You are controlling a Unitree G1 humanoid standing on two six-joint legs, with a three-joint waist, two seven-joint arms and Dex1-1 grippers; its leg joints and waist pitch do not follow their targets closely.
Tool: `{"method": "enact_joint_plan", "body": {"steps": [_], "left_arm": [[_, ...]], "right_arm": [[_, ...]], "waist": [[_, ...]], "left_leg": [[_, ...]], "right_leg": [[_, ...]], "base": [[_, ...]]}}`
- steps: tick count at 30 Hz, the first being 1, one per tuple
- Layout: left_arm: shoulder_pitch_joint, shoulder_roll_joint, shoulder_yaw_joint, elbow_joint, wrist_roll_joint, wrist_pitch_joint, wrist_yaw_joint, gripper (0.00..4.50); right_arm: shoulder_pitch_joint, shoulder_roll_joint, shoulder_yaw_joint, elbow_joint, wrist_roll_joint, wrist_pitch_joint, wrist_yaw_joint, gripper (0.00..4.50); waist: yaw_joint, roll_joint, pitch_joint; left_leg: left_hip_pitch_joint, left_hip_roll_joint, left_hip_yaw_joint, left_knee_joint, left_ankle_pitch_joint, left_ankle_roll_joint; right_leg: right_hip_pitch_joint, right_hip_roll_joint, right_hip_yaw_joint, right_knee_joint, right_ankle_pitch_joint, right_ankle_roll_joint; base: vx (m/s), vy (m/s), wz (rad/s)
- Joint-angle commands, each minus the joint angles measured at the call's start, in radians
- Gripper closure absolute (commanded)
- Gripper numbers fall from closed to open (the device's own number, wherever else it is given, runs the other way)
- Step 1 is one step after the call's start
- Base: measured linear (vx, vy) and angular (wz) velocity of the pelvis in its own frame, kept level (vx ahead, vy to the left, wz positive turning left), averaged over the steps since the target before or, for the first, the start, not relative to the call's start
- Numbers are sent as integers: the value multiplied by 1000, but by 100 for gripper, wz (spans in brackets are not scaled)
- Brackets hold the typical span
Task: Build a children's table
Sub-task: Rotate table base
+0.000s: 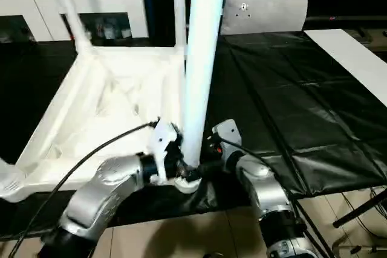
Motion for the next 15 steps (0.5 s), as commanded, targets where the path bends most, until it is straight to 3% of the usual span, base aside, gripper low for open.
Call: {"method": "enact_joint_plan", "body": {"steps": [1, 5, 9, 10, 15], "left_arm": [[-11, -7, 5, 21, 46, -35, 42, 7], [6, 1, -16, 24, 46, -46, 21, 7], [25, 90, -44, 25, 56, -69, -62, 7], [29, 124, -43, 28, 63, -75, -87, 7], [35, 225, -33, 29, 60, -105, -193, 7]], "right_arm": [[10, -27, -49, 11, 19, 3, -10, 0], [38, -68, -91, -35, 53, -7, 16, 0], [81, -123, -112, -120, 94, -41, 108, 0], [96, -139, -123, -158, 121, -34, 150, 0], [144, -211, -119, -253, 152, -19, 255, 0]], "waist": [[9, -4, -61], [21, -1, -63], [26, -3, -65], [20, 1, -63], [24, 6, -61]], "left_leg": [[-23, 26, 7, -76, -103, 82], [-23, 28, 7, -74, -94, 91], [-26, 27, 6, -74, -98, 110], [-26, 25, 6, -75, -100, 114], [-22, 28, 5, -78, -123, 113]], "right_leg": [[73, -55, 51, -73, -371, -126], [74, -56, 51, -70, -334, -139], [76, -56, 51, -68, -328, -134], [75, -53, 49, -70, -331, -137], [73, -53, 49, -73, -367, -126]], "base": [[0, 0, 0], [0, 0, 0], [0, 0, 0], [0, 0, 0], [0, 0, 0]]}}
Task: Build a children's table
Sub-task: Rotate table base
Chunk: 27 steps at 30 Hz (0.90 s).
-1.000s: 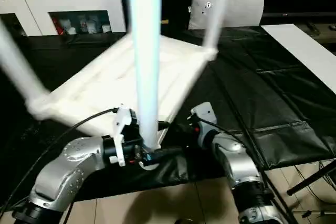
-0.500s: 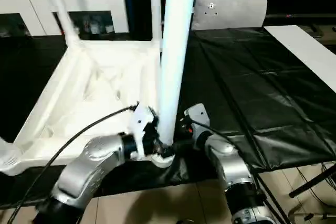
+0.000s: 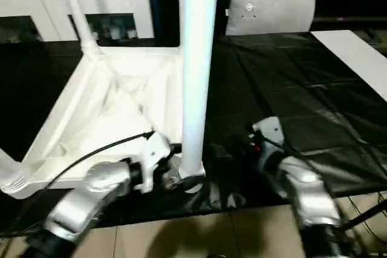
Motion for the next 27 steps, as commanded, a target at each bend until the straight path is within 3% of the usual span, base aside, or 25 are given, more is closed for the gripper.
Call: {"method": "enact_joint_plan", "body": {"steps": [1, 3, 5, 6, 7, 9, 10, 14, 16, 18, 19, 20, 24, 25, 27], "left_arm": [[-3, 53, 13, -6, -10, 0, -74, 24], [-12, 95, 18, -18, -32, 8, -124, 43], [-23, 150, 11, -27, -42, 21, -184, 70], [-26, 165, 8, -23, -34, 19, -196, 70], [-38, 203, -3, 2, 1, -7, -217, 81], [-43, 215, -6, 13, 14, -19, -222, 100], [-57, 229, -5, 45, 31, -30, -227, 113], [-90, 226, 0, 104, 28, -29, -232, 129], [-109, 218, 5, 137, 14, -29, -240, 147], [-127, 215, 11, 180, 6, -34, -254, 164], [-133, 218, 10, 196, 9, -37, -262, 168], [-140, 219, 10, 213, 14, -41, -271, 175], [-153, 217, 7, 249, 19, -52, -294, 212], [-158, 230, -8, 269, 26, -64, -321, 223], [-155, 233, -9, 266, 24, -61, -328, 242]], "right_arm": [[38, -44, 4, -67, 29, 16, 80, 0], [66, -79, 12, -110, 45, 31, 132, 0], [93, -110, 18, -157, 61, 47, 175, 0], [101, -118, 20, -171, 64, 52, 185, 0], [124, -144, 27, -214, 77, 72, 219, 0], [133, -154, 29, -231, 82, 81, 232, 0], [146, -171, 33, -263, 93, 100, 248, 0], [168, -195, 34, -323, 127, 126, 282, 0], [189, -216, 34, -357, 146, 144, 311, 0], [203, -232, 39, -373, 149, 158, 331, 0], [206, -237, 42, -377, 145, 161, 336, 0], [208, -243, 46, -382, 143, 165, 340, 0], [209, -249, 46, -398, 154, 183, 345, 0], [193, -238, 56, -407, 160, 197, 331, 0], [184, -232, 62, -406, 158, 199, 329, 0]], "waist": [[8, 1, -55], [8, -2, -57], [12, 4, -57], [11, 3, -57], [11, 14, -55], [9, 9, -55], [9, 14, -55], [11, 4, -58], [16, 7, -58], [23, 25, -59], [24, 20, -60], [27, 25, -60], [32, 20, -61], [33, 13, -61], [33, 19, -62]], "left_leg": [[-21, 25, 5, -77, -139, 106], [-22, 25, 5, -77, -145, 107], [-21, 26, 4, -78, -148, 108], [-21, 25, 4, -78, -148, 108], [-20, 25, 2, -80, -160, 106], [-21, 24, 2, -80, -163, 103], [-22, 23, 2, -80, -165, 102], [-22, 18, 4, -76, -152, 97], [-20, 18, 4, -76, -145, 101], [-19, 18, 3, -75, -142, 101], [-21, 18, 3, -76, -143, 98], [-21, 18, 2, -76, -143, 98], [-23, 16, 4, -75, -135, 99], [-23, 14, 5, -75, -130, 99], [-23, 16, 3, -76, -129, 94]], "right_leg": [[73, -53, 49, -76, -382, -122], [73, -53, 50, -74, -384, -121], [74, -54, 50, -74, -388, -123], [72, -53, 50, -74, -386, -125], [72, -51, 48, -75, -401, -122], [73, -52, 47, -78, -412, -110], [73, -52, 47, -79, -420, -108], [73, -53, 44, -85, -466, -78], [71, -53, 44, -86, -474, -69], [68, -52, 42, -89, -465, -71], [72, -51, 42, -89, -443, -75], [71, -51, 42, -88, -439, -76], [73, -53, 40, -88, -449, -72], [72, -53, 39, -91, -476, -59], [70, -54, 39, -90, -484, -54]], "base": [[0, 0, 0], [0, 0, 0], [0, 0, 0], [0, 0, 0], [0, 0, 0], [0, 0, 0], [0, 0, 0], [0, 0, 0], [0, 0, 0], [0, 0, 0], [0, 0, 0], [0, 0, 0], [0, 0, 0], [0, 0, 0], [0, 0, 0]]}}
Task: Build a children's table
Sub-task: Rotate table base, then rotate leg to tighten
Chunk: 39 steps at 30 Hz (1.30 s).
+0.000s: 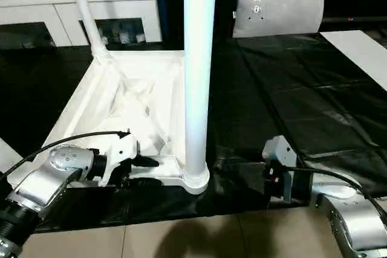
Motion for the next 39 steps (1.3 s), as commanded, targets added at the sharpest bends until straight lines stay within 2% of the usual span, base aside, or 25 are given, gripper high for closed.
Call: {"method": "enact_joint_plan", "body": {"steps": [1, 6, 7, 12, 13, 14, 16, 17, 18, 19, 21, 25, 26, 28, 30, 31, 32, 33, 34, 36, 39], "left_arm": [[0, 17, -9, 11, 9, 3, -18, 249], [5, 4, -14, 16, 14, -8, -14, 269], [7, 5, -19, 16, 18, -10, -16, 297], [7, -10, -17, 45, 28, -34, -16, 327], [8, -11, -18, 46, 29, -35, -17, 340], [11, -10, -22, 45, 29, -32, -23, 350], [15, -9, -26, 43, 30, -31, -28, 352], [18, -5, -35, 43, 37, -32, -34, 359], [19, -4, -39, 43, 41, -33, -37, 372], [20, -1, -46, 45, 47, -36, -42, 392], [19, -3, -48, 51, 48, -35, -51, 396], [10, -7, -54, 60, 44, -21, -81, 435], [9, -5, -60, 59, 47, -20, -89, 436], [6, 1, -75, 61, 51, -12, -113, 450], [3, 0, -77, 64, 54, -12, -116, 450], [0, -2, -78, 68, 59, -16, -115, 450], [0, -2, -78, 68, 59, -16, -115, 450], [-3, -3, -78, 70, 63, -19, -118, 450], [-4, -4, -78, 71, 64, -20, -119, 450], [-11, -9, -76, 76, 68, -24, -122, 450], [-17, -14, -74, 78, 70, -26, -120, 450]], "right_arm": [[-26, 9, 11, -21, 3, 14, -3, 0], [-57, 21, 23, -7, 0, 17, -5, 0], [-61, 23, 23, -3, -2, 16, -6, 0], [-65, 27, 29, 2, 0, 17, -12, 0], [-65, 28, 31, 1, -1, 20, -12, 0], [-64, 30, 34, -3, 0, 26, -10, 0], [-64, 30, 36, -7, 2, 31, -8, 0], [-69, 29, 36, -4, 3, 34, -6, 0], [-71, 29, 36, -1, 3, 34, -5, 0], [-78, 29, 38, 5, 1, 33, -4, 0], [-98, 35, 45, 18, -3, 36, -8, 0], [-150, 48, 88, 50, -13, 31, 23, 0], [-160, 49, 96, 59, -12, 32, 35, 27], [-203, 55, 127, 99, -5, 49, 86, 37], [-221, 54, 143, 118, -11, 50, 109, 47], [-232, 53, 154, 133, -20, 46, 120, 61], [-232, 53, 154, 133, -20, 46, 120, 61], [-249, 56, 168, 156, -33, 37, 130, 81], [-257, 60, 172, 166, -38, 34, 133, 89], [-309, 81, 200, 229, -56, 16, 154, 109], [-335, 92, 217, 255, -49, 26, 181, 133]], "waist": [[5, -15, -48], [6, -13, -50], [7, -13, -51], [8, -15, -49], [7, -21, -49], [9, -17, -49], [8, -18, -48], [8, -5, -48], [4, -14, -47], [4, -14, -47], [2, -13, -48], [-1, -11, -49], [0, -14, -51], [-1, -15, -55], [0, -13, -55], [1, -17, -56], [2, -16, -55], [3, -20, -55], [4, -17, -56], [0, -20, -55], [2, -19, -52]], "left_leg": [[-23, 18, 5, -75, -135, 94], [-22, 19, 4, -75, -135, 89], [-22, 20, 4, -76, -132, 89], [-23, 18, 6, -75, -130, 90], [-23, 18, 6, -75, -130, 90], [-20, 17, 7, -75, -137, 89], [-22, 17, 6, -76, -142, 86], [-20, 17, 5, -76, -147, 84], [-21, 17, 6, -76, -152, 84], [-21, 16, 6, -76, -154, 84], [-21, 15, 5, -76, -153, 84], [-20, 14, 6, -75, -152, 85], [-21, 16, 5, -76, -144, 87], [-25, 21, 3, -77, -123, 95], [-23, 22, 5, -75, -118, 99], [-25, 23, 6, -75, -105, 101], [-25, 22, 6, -75, -105, 101], [-25, 22, 7, -75, -102, 99], [-23, 22, 6, -75, -99, 98], [-26, 21, 7, -76, -105, 97], [-21, 23, 8, -77, -129, 87]], "right_leg": [[67, -53, 40, -89, -490, -53], [67, -54, 41, -88, -478, -55], [68, -54, 41, -86, -471, -58], [67, -55, 42, -88, -476, -55], [68, -54, 42, -89, -482, -51], [65, -55, 41, -90, -500, -47], [65, -55, 41, -93, -519, -36], [64, -55, 40, -93, -521, -37], [65, -54, 40, -95, -521, -32], [65, -53, 39, -95, -523, -30], [65, -54, 39, -96, -534, -25], [63, -54, 38, -97, -537, -29], [65, -55, 39, -93, -524, -34], [69, -56, 42, -79, -460, -67], [66, -56, 44, -79, -440, -79], [70, -58, 45, -75, -420, -93], [70, -58, 46, -75, -422, -93], [71, -58, 47, -75, -423, -91], [70, -58, 46, -74, -423, -94], [70, -58, 45, -73, -425, -101], [68, -60, 46, -81, -472, -85]], "base": [[0, 0, 0], [0, 0, 0], [0, 0, 0], [0, 0, 0], [0, 0, 0], [0, 0, 0], [0, 0, 0], [0, 0, 0], [0, 0, 0], [0, 0, 0], [0, 0, 0], [0, 0, 0], [0, 0, 0], [0, 0, 0], [0, 0, 0], [0, 0, 0], [0, 0, 0], [0, 0, 0], [0, 0, 0], [0, 0, 0], [0, 0, 0]]}}
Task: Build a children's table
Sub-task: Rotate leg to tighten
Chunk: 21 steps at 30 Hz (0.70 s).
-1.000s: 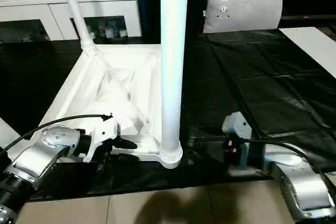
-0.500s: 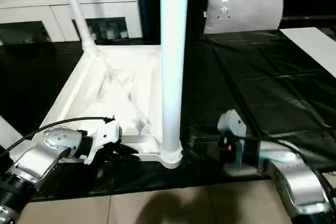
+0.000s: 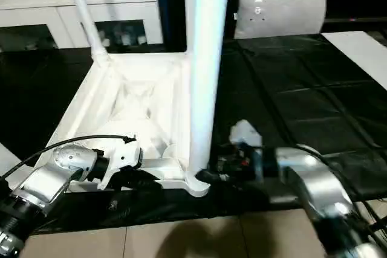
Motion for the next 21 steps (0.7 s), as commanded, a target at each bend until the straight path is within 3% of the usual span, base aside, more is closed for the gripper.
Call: {"method": "enact_joint_plan", "body": {"steps": [1, 9, 15, 19, 21], "left_arm": [[10, 0, -34, 37, 27, 17, -10, 450], [7, -1, -32, 46, 35, 15, -8, 450], [7, -11, -18, 44, 22, 43, 2, 450], [3, -40, 6, 12, -8, 118, 34, 450], [-2, -58, 15, 3, -5, 147, 72, 450]], "right_arm": [[-31, -2, 19, 16, 1, 9, 33, 143], [-42, -4, 30, 35, 9, 26, 80, 222], [-10, -8, 22, 3, 32, 50, 86, 237], [35, 25, -15, -50, 65, 90, 11, 241], [42, 49, -14, -57, 32, 102, -68, 242]], "waist": [[2, -18, -47], [5, -19, -49], [4, -14, -49], [7, -13, -49], [4, -12, -46]], "left_leg": [[-21, 26, 6, -75, -127, 84], [-23, 28, 6, -75, -111, 86], [-22, 28, 6, -75, -121, 80], [-22, 29, 5, -77, -115, 78], [-21, 27, 6, -78, -132, 70]], "right_leg": [[67, -56, 46, -79, -461, -88], [69, -56, 49, -72, -412, -110], [70, -55, 48, -74, -418, -108], [70, -55, 49, -73, -405, -112], [68, -54, 48, -78, -436, -101]], "base": [[0, 0, 0], [0, 0, 0], [0, 0, 0], [0, 0, 0], [0, 0, 0]]}}
